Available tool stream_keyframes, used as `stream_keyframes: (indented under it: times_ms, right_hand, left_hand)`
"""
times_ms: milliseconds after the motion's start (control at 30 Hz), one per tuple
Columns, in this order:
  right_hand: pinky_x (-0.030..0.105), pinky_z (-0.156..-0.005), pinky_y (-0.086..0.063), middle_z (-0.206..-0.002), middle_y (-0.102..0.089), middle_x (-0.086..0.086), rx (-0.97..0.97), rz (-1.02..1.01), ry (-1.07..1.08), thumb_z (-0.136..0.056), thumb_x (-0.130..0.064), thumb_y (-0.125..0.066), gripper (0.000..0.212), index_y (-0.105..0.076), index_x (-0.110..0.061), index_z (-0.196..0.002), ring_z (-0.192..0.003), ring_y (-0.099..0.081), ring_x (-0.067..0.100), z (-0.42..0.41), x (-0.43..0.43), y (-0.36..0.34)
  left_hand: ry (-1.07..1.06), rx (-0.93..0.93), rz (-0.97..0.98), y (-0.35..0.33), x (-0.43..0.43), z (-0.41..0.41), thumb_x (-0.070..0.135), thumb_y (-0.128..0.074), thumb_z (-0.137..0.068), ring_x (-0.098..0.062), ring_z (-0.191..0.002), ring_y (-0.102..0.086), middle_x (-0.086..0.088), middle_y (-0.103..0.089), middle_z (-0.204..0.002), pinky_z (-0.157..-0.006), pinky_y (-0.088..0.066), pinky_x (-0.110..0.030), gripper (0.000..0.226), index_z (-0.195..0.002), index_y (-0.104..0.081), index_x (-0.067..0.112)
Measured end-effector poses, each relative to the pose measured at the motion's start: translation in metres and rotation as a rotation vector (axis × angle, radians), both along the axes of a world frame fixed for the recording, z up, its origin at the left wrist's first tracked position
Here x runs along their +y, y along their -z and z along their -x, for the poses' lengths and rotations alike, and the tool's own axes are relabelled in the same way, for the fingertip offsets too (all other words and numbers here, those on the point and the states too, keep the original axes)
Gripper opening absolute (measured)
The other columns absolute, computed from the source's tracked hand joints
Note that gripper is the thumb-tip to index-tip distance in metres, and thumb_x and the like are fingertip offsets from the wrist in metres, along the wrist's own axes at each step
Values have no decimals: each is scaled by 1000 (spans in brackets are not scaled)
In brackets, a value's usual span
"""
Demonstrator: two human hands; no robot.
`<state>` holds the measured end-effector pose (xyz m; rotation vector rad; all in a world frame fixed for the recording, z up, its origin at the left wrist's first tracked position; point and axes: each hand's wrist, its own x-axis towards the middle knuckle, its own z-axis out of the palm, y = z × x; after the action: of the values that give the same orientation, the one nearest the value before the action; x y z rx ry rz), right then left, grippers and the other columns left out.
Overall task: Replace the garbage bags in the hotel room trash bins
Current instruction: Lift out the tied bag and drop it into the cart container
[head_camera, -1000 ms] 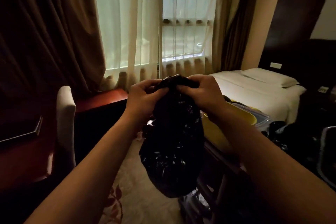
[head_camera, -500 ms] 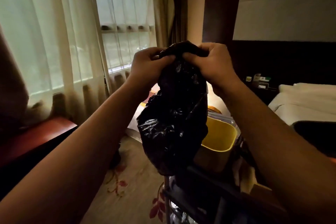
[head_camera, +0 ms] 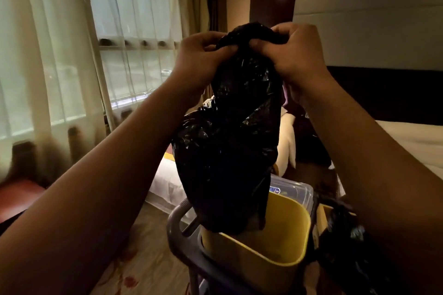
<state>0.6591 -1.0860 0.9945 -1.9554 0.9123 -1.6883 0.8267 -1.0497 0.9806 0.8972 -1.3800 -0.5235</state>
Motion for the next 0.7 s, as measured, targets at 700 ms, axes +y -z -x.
stream_keyframes:
  times_ms: [700]
  right_hand:
    - [33,-70,-60,-79,-71,-4,190,49,503,-81,-32,-79,16,-74,-18,-87,-71,-68,8,-28,-38,32]
  left_hand:
    - [342,109,-168,51,-106,-13,4,-66,-91,-33,-96,-73,-22,-73,-103,-86,-60,-42,22,-113,-70,3]
